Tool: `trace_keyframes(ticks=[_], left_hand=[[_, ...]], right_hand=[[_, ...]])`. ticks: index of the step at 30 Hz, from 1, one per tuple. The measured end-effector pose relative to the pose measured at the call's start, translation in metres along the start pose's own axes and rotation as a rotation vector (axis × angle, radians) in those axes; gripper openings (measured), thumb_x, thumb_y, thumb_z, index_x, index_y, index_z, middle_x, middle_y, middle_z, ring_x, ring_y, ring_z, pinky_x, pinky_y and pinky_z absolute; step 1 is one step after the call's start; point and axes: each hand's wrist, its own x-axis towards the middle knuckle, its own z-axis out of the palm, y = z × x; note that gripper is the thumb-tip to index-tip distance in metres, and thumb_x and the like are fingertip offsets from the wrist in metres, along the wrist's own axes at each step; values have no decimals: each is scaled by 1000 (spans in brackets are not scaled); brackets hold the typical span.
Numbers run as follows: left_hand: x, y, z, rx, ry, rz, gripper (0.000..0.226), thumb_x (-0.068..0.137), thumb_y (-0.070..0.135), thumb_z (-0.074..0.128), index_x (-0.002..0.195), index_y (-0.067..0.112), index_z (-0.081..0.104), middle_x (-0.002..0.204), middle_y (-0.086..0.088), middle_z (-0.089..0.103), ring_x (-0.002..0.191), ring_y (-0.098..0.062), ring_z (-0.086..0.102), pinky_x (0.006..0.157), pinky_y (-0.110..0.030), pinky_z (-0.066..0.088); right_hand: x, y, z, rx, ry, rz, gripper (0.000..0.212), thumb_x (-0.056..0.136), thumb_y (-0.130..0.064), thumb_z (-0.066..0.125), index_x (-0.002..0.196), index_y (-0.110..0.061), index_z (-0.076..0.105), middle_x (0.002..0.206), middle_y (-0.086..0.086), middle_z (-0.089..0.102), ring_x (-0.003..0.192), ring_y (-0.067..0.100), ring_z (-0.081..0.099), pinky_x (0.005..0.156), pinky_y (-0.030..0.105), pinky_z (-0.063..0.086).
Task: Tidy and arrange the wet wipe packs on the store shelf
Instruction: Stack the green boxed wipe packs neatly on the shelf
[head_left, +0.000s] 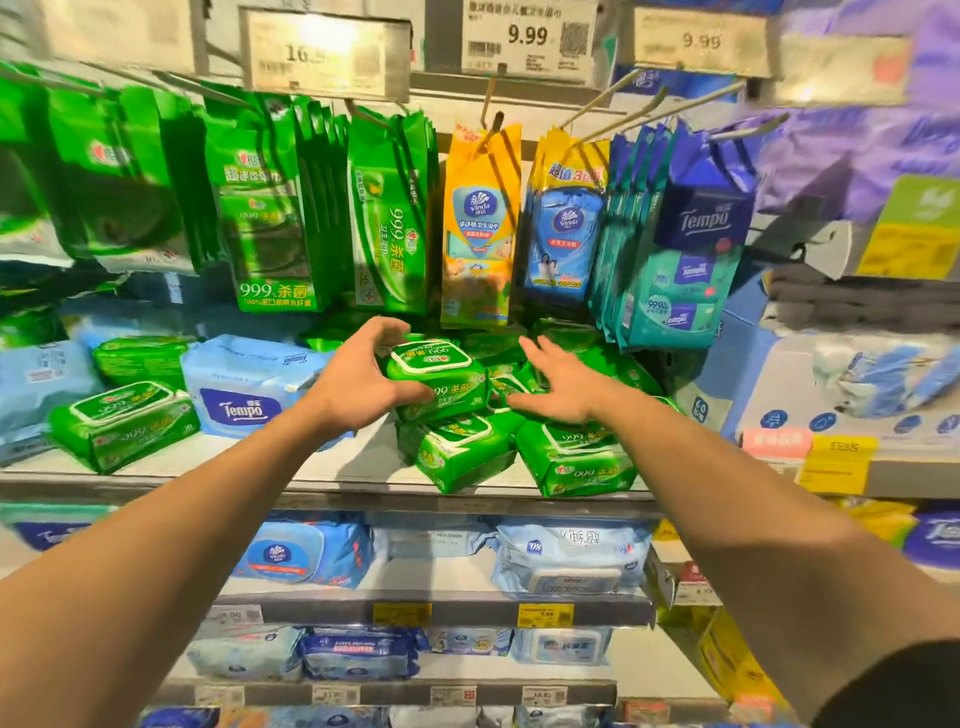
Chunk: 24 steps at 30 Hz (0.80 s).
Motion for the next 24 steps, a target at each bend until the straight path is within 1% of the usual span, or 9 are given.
trace_keyframes(ticks=[4, 8, 10, 12, 16, 18, 20, 21, 24], left_hand=[[0, 7, -6, 15, -28, 1, 81, 62, 16, 92, 130, 19, 50, 129, -2, 57, 116, -22, 58, 99, -46, 49], [-6, 4, -14, 16, -4, -14, 79, 61, 13, 92, 128, 19, 51, 124, 0, 58, 112, -17, 59, 95, -32, 49], [-10, 2, -20, 33, 11, -16, 78, 61, 14, 92, 128, 19, 51, 121, 2, 58, 109, -14, 58, 90, -25, 47], [-14, 0, -24, 29, 13, -24, 78, 61, 12, 92, 127, 17, 52, 119, 1, 59, 106, -14, 60, 85, -21, 49], [-19, 1, -33, 1, 6, -46, 77, 61, 6, 90, 127, 16, 50, 121, -3, 59, 103, -17, 63, 93, -37, 53], [-21, 1, -38, -8, 7, -46, 77, 62, 5, 90, 127, 17, 51, 121, -2, 60, 98, -10, 63, 86, -26, 54], [-22, 2, -42, -16, 4, -45, 76, 62, 5, 90, 126, 17, 51, 120, -1, 60, 93, -1, 62, 75, -12, 50], [-22, 3, -44, -18, 2, -46, 76, 62, 5, 90, 126, 17, 51, 120, 0, 60, 92, 1, 62, 72, -9, 49], [-22, 5, -50, -38, 1, -56, 77, 62, 5, 90, 127, 17, 51, 121, 1, 58, 90, 6, 62, 71, -8, 48]], right_hand=[[-2, -13, 6, -139, -40, 105, 92, 84, -66, 57, 155, -19, 23, 158, 18, 25, 144, 37, 26, 117, 48, 27], [5, -35, 14, -68, -101, 187, 84, 84, -64, 58, 145, -8, 42, 147, 18, 44, 129, 34, 48, 106, 44, 43], [10, -45, 15, -69, -84, 232, 77, 83, -67, 56, 130, -6, 55, 134, 17, 55, 115, 33, 56, 98, 43, 49], [16, -54, 18, -72, -46, 298, 76, 79, -71, 59, 121, -8, 57, 127, 16, 58, 111, 35, 57, 95, 44, 50], [26, -64, 22, -71, -4, 397, 71, 75, -64, 70, 123, -13, 56, 133, 13, 54, 122, 36, 51, 98, 45, 44], [28, -65, 22, -51, 24, 398, 56, 71, -54, 75, 104, -13, 58, 125, 13, 58, 115, 36, 55, 92, 42, 49], [27, -70, 17, -26, 66, 380, 45, 67, -45, 81, 81, -14, 52, 110, 10, 62, 104, 34, 59, 83, 39, 53], [26, -73, 14, -42, 82, 354, 43, 66, -42, 83, 78, -14, 52, 106, 9, 62, 104, 33, 58, 82, 38, 53], [26, -80, 4, -134, 96, 248, 43, 71, -34, 80, 100, -9, 61, 114, 11, 58, 117, 34, 49, 93, 40, 48]])
